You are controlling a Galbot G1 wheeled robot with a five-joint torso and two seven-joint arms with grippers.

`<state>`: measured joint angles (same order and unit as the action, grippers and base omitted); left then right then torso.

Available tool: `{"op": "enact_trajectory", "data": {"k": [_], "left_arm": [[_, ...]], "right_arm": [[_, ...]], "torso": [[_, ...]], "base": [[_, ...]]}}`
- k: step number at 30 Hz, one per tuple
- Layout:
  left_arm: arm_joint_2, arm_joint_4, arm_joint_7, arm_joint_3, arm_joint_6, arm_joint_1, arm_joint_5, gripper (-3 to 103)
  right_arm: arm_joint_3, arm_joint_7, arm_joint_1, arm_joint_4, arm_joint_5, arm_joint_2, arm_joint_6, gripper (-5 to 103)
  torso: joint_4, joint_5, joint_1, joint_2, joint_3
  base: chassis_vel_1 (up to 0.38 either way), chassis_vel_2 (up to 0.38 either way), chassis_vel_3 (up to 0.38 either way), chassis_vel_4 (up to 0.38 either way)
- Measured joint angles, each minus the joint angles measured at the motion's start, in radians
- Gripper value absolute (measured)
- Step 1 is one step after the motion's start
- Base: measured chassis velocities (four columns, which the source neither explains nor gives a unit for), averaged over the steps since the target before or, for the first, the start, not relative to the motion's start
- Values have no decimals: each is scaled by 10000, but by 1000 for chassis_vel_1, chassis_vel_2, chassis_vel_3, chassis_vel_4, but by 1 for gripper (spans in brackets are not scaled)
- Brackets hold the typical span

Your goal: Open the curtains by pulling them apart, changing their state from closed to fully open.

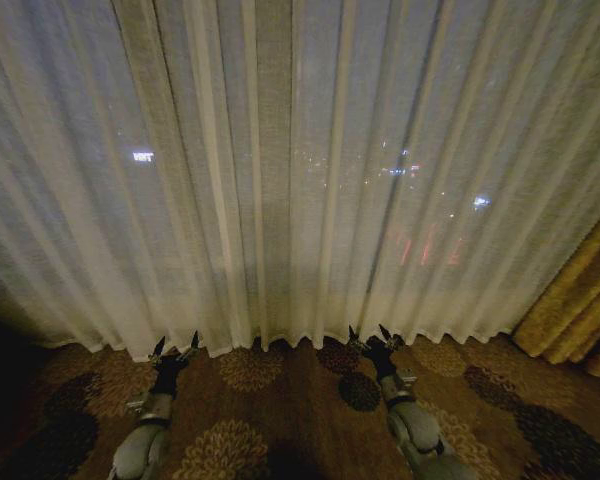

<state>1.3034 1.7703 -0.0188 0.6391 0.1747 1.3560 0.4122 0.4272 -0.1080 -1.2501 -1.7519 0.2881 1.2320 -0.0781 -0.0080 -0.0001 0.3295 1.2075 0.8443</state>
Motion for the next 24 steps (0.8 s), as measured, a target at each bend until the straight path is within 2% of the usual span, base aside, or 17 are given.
{"op": "enact_trajectory", "data": {"k": [13,14,15,16,18,21,24], "left_arm": [[0,0,0,0,0,-1,0,100],[0,0,0,0,0,0,0,100],[0,0,0,0,0,0,0,100],[0,0,0,0,0,0,0,100],[0,0,0,0,0,0,0,100],[0,0,-1,0,0,0,0,100],[0,0,0,0,0,0,0,100]], "right_arm": [[159,9,-210,-198,4,78,153,100],[449,40,-592,-555,17,215,446,100],[1330,144,-1730,-1630,59,637,1333,100],[1597,176,-2076,-1961,72,771,1609,100],[1807,205,-2355,-2224,84,871,1824,100],[2659,303,-3449,-3265,126,1279,2689,100],[3165,676,-3899,-3600,365,1358,2786,100]], "torso": [[5,0,1,-1,0],[2,0,1,0,0],[0,0,0,0,-1],[0,0,0,0,-1],[0,-1,0,0,-1],[-1,1,0,0,-1],[-6,-7,-1,1,-2]], "base": [[0,0,0,0],[0,0,0,0],[0,0,0,0],[0,0,0,0],[0,0,0,0],[0,0,0,0],[0,0,0,0]]}}
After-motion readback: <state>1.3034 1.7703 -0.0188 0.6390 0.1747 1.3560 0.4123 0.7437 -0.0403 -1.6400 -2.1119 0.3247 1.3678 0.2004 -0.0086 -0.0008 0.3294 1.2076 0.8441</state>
